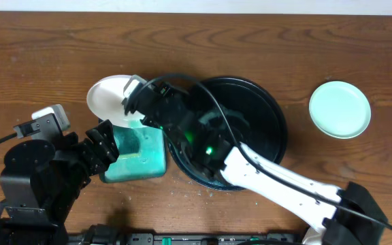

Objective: Clean dirty plates on tray and stack at the side
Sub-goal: 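Hold the white plate tilted over the green tray with the right gripper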

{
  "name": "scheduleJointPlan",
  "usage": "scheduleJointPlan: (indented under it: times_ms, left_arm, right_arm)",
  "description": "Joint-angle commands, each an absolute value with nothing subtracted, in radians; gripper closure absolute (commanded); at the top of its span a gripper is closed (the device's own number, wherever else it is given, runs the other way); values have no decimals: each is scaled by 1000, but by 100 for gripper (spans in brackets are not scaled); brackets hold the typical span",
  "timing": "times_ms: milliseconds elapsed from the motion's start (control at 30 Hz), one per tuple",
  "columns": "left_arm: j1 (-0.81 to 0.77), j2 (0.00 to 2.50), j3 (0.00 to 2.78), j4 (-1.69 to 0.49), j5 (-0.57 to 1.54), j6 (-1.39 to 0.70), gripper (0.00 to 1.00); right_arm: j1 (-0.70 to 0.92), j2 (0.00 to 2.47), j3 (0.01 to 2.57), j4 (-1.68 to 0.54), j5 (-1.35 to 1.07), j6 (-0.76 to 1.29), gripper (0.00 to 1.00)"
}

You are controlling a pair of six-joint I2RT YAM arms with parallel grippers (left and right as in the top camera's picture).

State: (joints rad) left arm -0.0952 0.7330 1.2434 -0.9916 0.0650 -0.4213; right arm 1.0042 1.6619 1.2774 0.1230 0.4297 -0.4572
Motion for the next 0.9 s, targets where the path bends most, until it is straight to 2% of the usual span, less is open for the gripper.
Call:
scheduleJointPlan:
  times_ms: [0, 867]
  left_arm:
    - [-95, 733, 1257, -994, 60, -419, 21]
    - [-95, 735, 1257, -994, 60, -419, 20]
  right_arm:
    - [1026, 1619, 1290, 134, 506, -533, 99]
    - [1066, 1595, 1290, 263, 554, -662, 99]
